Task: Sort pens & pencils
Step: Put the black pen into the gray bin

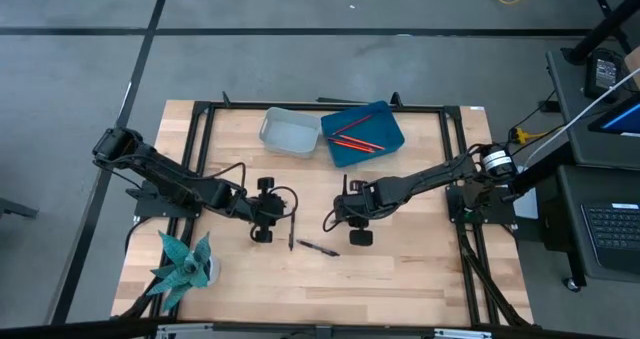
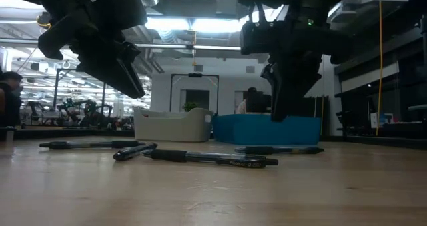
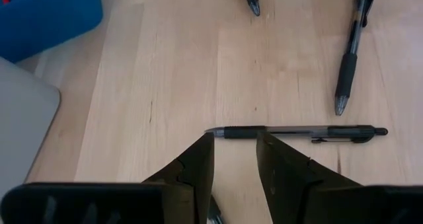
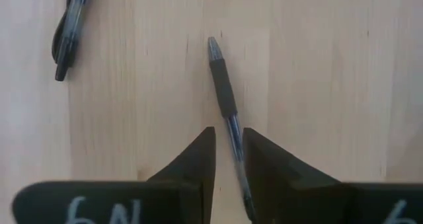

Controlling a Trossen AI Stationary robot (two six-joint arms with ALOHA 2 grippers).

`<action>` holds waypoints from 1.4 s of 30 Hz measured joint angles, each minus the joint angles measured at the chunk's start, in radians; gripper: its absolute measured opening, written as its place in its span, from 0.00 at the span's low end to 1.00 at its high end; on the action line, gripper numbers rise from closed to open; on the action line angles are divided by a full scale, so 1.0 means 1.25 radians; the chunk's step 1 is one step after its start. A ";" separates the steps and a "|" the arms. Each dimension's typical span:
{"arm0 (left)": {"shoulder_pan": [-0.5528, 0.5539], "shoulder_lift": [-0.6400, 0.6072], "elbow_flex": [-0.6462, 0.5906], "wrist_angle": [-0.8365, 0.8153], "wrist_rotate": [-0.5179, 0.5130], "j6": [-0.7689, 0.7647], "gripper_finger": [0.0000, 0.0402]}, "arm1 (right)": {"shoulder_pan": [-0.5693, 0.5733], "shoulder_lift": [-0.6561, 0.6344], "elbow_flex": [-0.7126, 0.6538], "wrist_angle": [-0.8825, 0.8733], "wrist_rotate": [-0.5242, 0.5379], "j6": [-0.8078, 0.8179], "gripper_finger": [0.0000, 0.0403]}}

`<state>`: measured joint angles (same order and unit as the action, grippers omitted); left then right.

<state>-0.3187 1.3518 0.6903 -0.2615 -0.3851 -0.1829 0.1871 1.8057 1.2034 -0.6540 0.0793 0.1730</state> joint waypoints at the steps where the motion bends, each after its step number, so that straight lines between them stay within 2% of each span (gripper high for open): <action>1: 0.000 0.000 0.000 0.000 0.000 0.000 0.27 | 0.000 0.000 0.000 0.000 0.003 0.000 0.21; 10: 0.000 0.000 0.000 0.000 0.001 0.000 0.27 | 0.000 0.001 0.000 -0.001 0.005 -0.001 0.31; 31: 0.000 0.000 0.000 0.000 0.001 -0.001 0.27 | -0.001 0.132 0.005 0.003 0.005 -0.041 0.32; 37: 0.000 0.000 0.000 0.000 0.001 -0.001 0.27 | -0.002 0.143 0.005 0.002 -0.001 -0.050 0.27; 42: 0.000 0.000 0.000 0.008 -0.009 0.010 0.27 | -0.007 0.143 0.005 0.002 -0.021 -0.041 0.15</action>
<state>-0.3191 1.3518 0.6899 -0.2518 -0.3962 -0.1699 0.1778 1.9846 1.2098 -0.6518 0.0528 0.1215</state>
